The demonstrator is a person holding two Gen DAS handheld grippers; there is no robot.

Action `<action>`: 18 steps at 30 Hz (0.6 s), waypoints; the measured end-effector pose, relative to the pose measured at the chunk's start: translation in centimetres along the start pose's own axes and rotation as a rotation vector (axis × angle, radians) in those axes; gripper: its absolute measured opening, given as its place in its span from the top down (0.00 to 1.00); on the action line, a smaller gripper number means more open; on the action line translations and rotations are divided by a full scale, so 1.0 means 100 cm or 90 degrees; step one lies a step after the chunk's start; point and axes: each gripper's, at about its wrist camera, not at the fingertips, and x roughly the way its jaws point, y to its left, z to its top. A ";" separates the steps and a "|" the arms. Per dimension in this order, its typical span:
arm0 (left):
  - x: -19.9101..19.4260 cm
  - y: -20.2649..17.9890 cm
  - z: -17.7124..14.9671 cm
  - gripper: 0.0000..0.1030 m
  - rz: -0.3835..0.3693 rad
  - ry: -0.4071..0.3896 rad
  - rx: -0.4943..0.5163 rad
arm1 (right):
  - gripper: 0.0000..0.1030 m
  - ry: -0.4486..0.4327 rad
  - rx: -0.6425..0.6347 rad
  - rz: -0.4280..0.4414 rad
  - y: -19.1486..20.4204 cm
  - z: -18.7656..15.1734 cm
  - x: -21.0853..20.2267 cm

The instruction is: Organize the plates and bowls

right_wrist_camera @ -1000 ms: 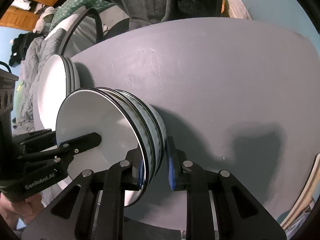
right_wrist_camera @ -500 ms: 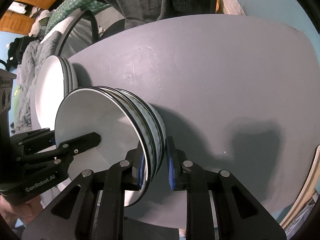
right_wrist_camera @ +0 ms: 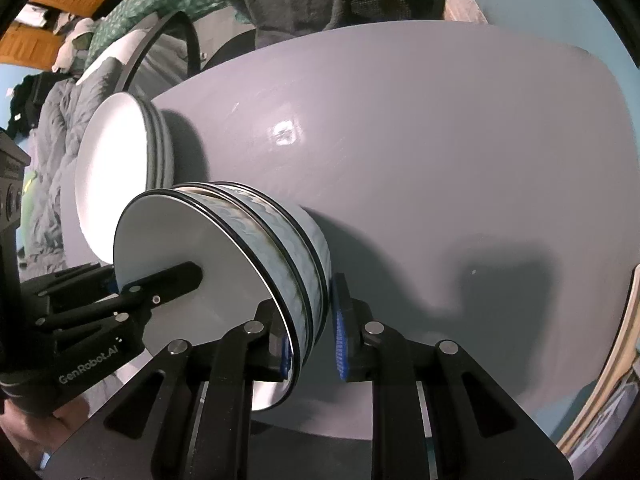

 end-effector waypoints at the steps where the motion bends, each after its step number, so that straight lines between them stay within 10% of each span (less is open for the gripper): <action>1: -0.002 0.002 -0.002 0.81 0.000 -0.001 -0.003 | 0.83 0.002 0.002 0.002 0.002 0.000 0.000; 18: -0.058 0.035 -0.014 0.81 -0.024 -0.044 -0.070 | 0.84 -0.022 -0.073 -0.020 0.059 0.016 -0.033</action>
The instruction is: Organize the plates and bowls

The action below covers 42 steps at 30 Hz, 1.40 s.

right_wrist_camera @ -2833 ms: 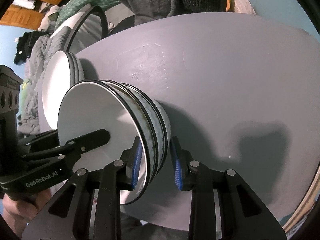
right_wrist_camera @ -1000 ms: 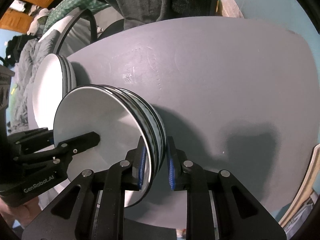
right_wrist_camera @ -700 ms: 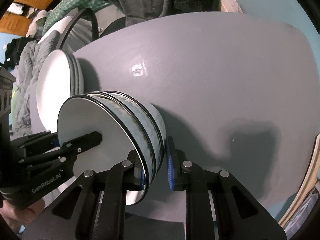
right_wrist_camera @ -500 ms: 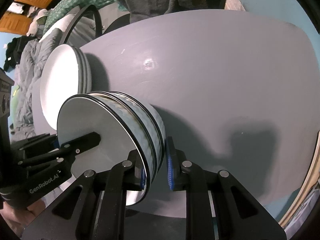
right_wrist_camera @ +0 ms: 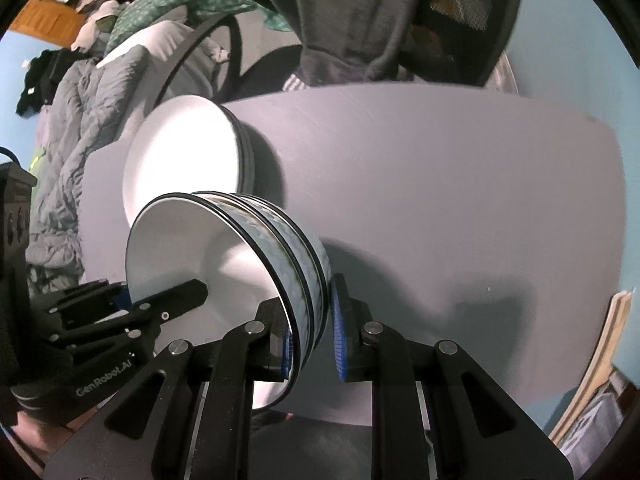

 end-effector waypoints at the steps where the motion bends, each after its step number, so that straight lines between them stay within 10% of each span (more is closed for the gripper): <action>1: -0.004 0.003 0.001 0.81 -0.002 -0.004 -0.004 | 0.84 -0.003 -0.006 -0.002 0.005 0.003 -0.002; 42: -0.015 0.120 0.055 0.81 0.020 -0.046 -0.089 | 0.86 0.004 -0.113 -0.020 0.112 0.084 0.054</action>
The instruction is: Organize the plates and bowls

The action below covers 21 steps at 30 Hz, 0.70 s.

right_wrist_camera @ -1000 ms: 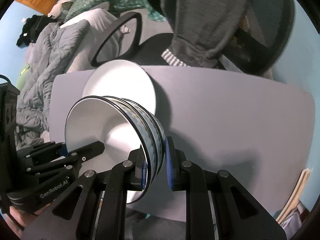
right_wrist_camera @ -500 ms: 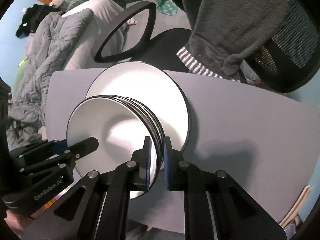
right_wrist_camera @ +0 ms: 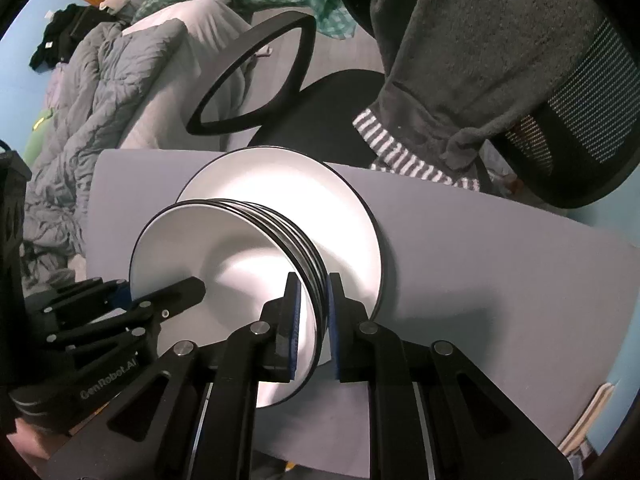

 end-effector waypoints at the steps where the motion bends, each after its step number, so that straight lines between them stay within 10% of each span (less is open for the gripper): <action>1: 0.000 0.000 -0.001 0.80 -0.003 -0.003 -0.001 | 0.86 -0.003 -0.001 0.000 0.000 0.000 0.000; 11: -0.041 0.007 -0.015 0.56 0.027 -0.092 0.008 | 0.51 -0.045 0.020 -0.050 -0.009 -0.013 -0.018; 21: -0.117 -0.011 -0.045 0.40 -0.031 -0.197 0.055 | 0.39 -0.175 -0.012 -0.102 0.006 -0.036 -0.109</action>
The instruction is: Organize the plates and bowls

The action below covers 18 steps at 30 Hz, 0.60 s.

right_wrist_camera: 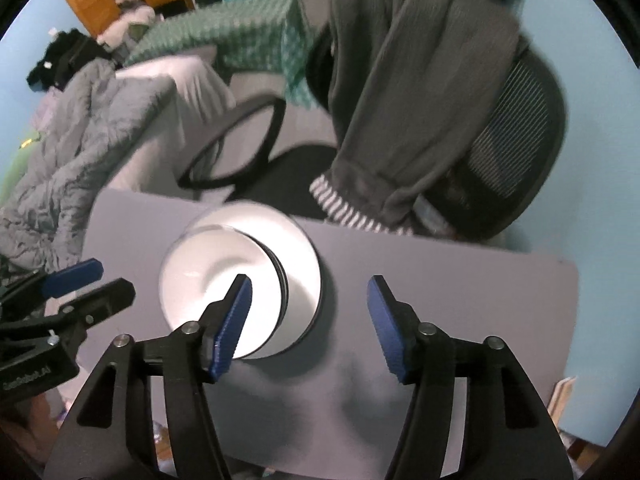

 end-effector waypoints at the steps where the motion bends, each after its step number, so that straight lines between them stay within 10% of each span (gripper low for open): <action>1: -0.010 -0.003 -0.001 0.35 -0.005 -0.013 0.003 | 0.38 -0.021 0.000 -0.002 0.001 0.000 -0.015; 18: -0.129 -0.047 -0.029 0.23 0.009 -0.167 0.082 | 0.32 -0.152 0.045 -0.012 0.006 -0.022 -0.124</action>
